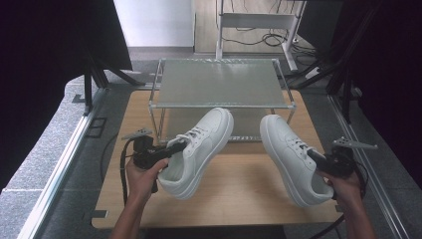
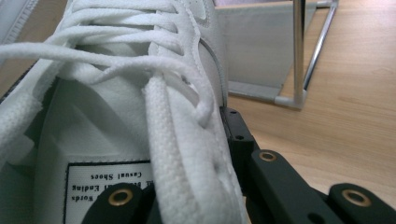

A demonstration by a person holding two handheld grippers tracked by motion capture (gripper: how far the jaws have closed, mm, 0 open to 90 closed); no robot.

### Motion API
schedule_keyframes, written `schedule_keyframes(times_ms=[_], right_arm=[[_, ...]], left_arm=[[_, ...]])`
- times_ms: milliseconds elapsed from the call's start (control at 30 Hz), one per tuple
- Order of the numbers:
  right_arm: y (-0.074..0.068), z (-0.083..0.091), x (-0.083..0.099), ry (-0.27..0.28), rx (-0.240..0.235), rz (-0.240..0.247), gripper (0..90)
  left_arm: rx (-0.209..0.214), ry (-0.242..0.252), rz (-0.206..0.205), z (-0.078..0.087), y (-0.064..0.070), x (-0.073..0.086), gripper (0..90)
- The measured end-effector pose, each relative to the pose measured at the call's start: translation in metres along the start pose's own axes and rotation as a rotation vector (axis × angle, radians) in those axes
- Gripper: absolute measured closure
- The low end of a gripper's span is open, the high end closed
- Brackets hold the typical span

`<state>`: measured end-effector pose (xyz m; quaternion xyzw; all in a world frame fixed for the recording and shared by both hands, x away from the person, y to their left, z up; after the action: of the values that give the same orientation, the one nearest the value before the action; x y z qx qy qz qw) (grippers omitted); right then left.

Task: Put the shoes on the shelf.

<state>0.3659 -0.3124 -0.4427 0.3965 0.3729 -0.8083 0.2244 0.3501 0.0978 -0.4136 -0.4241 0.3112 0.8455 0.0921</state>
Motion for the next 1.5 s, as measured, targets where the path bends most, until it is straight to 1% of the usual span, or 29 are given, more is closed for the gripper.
schedule_keyframes(times_ms=[167,333,600,800,867,967,1100,1133,1200,1267,1400,1433,1500], right_arm=[[-0.005,-0.002,-0.007,0.001,-0.004,0.012,86.7],[-0.008,-0.005,-0.016,0.018,-0.021,0.001,86.7],[-0.013,-0.008,-0.033,0.032,-0.021,0.012,86.7],[-0.016,-0.01,-0.045,0.052,-0.028,0.008,86.7],[-0.016,-0.01,-0.046,0.051,-0.027,0.01,86.7],[-0.017,-0.01,-0.05,0.066,-0.021,0.007,86.7],[-0.017,-0.009,-0.051,0.069,-0.027,0.004,86.6],[-0.017,-0.009,-0.052,0.077,-0.026,0.002,86.7],[-0.017,-0.009,-0.053,0.077,-0.028,-0.001,86.6],[-0.017,-0.011,-0.055,0.081,-0.03,-0.003,86.6],[-0.019,-0.014,-0.063,0.097,-0.02,-0.001,86.6],[-0.02,-0.015,-0.068,0.103,-0.02,0.002,86.6],[-0.021,-0.016,-0.071,0.106,-0.021,0.001,86.7]], left_arm=[[0.007,0.018,0.002,0.004,0.001,-0.006,84.0],[0.01,0.034,0.004,0.006,0.001,-0.013,84.0],[0.01,0.049,0.007,0.009,0.001,-0.021,84.0],[0.019,0.062,0.004,0.011,0.004,-0.029,84.0],[0.022,0.063,0.004,0.011,0.005,-0.03,84.0],[0.023,0.072,0.005,0.012,0.007,-0.034,84.0],[0.028,0.08,0.003,0.013,0.008,-0.039,84.0],[0.026,0.083,0.001,0.013,0.008,-0.04,84.0],[0.016,0.101,-0.007,0.014,0.009,-0.043,84.0],[0.016,0.106,-0.008,0.014,0.011,-0.046,84.0],[0.026,0.111,0.003,0.012,0.011,-0.052,83.9],[0.027,0.112,0.006,0.01,0.011,-0.055,84.0],[0.029,0.112,0.011,0.009,0.011,-0.057,83.9]])
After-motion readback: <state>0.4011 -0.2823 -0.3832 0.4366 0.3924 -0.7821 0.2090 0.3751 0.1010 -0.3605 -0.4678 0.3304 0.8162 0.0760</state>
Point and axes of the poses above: each handheld gripper's, and its own axes: z roughly backward along the jaws, x roughly out of its underside, y roughly to its right, the point moved 9 cm from there along -z, roughly forward along the jaws, and after that the axes turned 14 degrees about -x, right-handed, at the moved point
